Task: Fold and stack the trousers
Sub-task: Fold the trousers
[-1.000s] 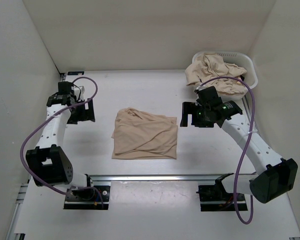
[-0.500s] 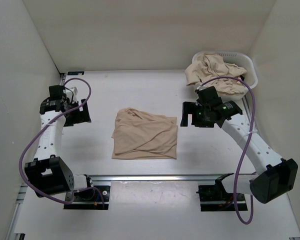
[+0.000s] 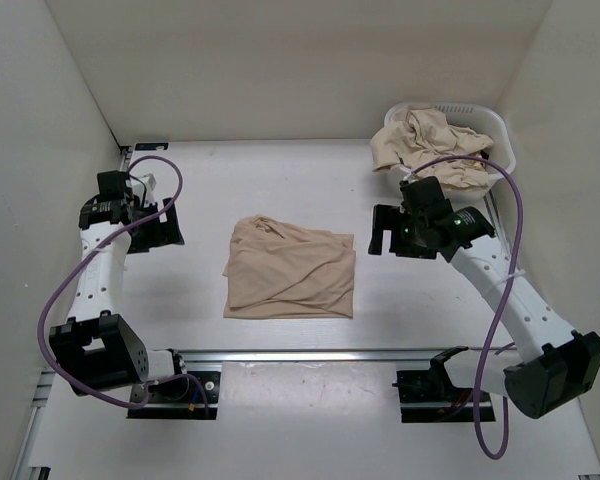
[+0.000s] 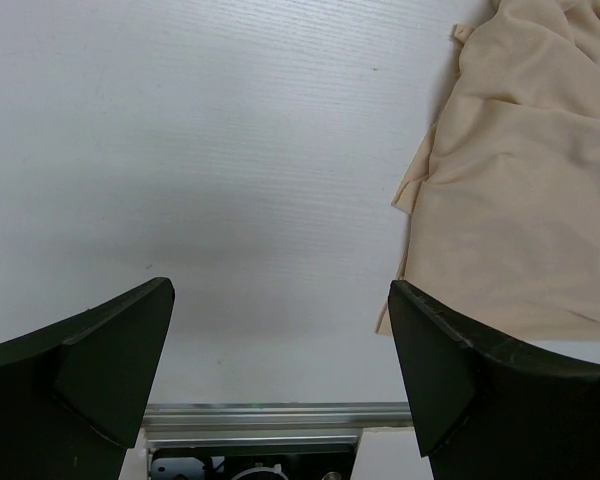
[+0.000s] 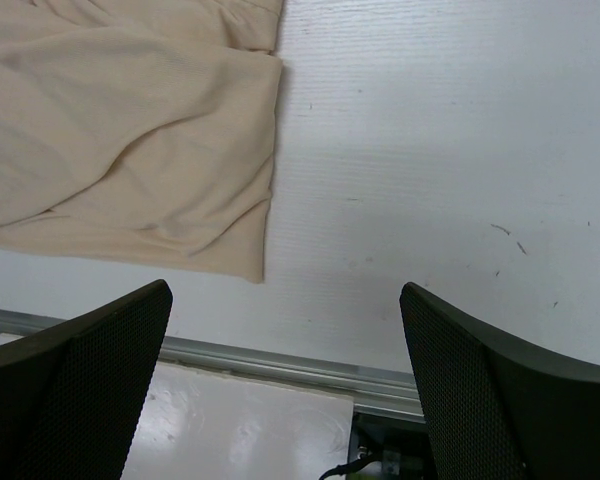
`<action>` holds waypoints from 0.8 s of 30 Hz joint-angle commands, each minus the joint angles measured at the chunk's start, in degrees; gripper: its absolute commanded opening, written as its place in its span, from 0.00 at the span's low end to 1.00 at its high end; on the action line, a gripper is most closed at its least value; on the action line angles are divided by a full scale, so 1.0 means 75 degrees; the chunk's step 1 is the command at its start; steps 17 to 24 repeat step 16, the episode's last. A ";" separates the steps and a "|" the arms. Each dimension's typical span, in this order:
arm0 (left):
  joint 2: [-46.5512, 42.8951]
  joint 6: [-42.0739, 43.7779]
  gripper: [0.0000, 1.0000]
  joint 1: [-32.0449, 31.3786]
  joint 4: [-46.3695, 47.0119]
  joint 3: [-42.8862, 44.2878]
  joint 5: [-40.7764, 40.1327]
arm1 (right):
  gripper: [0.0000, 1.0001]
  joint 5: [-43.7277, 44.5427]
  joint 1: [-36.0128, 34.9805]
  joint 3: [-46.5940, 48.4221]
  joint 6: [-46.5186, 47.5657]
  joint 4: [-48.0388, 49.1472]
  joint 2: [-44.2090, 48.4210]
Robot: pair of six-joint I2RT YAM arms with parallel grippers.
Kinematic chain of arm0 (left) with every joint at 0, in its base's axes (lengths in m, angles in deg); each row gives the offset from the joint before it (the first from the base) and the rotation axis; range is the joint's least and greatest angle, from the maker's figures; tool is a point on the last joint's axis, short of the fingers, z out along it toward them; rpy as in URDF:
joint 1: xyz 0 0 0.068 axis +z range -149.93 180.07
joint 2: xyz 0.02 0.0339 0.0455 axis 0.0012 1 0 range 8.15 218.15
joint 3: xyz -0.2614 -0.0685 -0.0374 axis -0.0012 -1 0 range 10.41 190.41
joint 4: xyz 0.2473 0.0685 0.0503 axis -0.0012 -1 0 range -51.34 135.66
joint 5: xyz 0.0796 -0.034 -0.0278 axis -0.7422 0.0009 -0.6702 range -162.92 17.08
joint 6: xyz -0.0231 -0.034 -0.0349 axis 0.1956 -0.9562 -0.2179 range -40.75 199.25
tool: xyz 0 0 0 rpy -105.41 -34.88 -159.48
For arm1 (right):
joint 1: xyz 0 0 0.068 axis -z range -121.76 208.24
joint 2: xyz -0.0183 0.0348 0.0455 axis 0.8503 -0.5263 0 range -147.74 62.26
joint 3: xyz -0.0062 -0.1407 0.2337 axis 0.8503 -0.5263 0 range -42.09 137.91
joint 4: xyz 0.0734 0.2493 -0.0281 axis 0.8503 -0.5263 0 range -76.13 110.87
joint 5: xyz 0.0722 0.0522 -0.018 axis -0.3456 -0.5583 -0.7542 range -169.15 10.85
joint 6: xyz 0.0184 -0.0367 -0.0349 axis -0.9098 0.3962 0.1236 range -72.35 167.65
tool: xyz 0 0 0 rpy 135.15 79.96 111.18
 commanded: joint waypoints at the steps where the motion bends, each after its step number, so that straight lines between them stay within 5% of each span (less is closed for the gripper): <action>1: -0.0335 0.0004 1.00 0.0042 0.0035 -0.0091 0.0155 | 0.99 0.0196 0.0035 -0.0122 -0.0145 -0.0115 0.0309; 24: -0.0476 0.0004 1.00 0.0183 0.0035 -0.0161 0.0365 | 0.99 0.0207 0.0035 -0.0521 -0.0215 0.0072 0.0837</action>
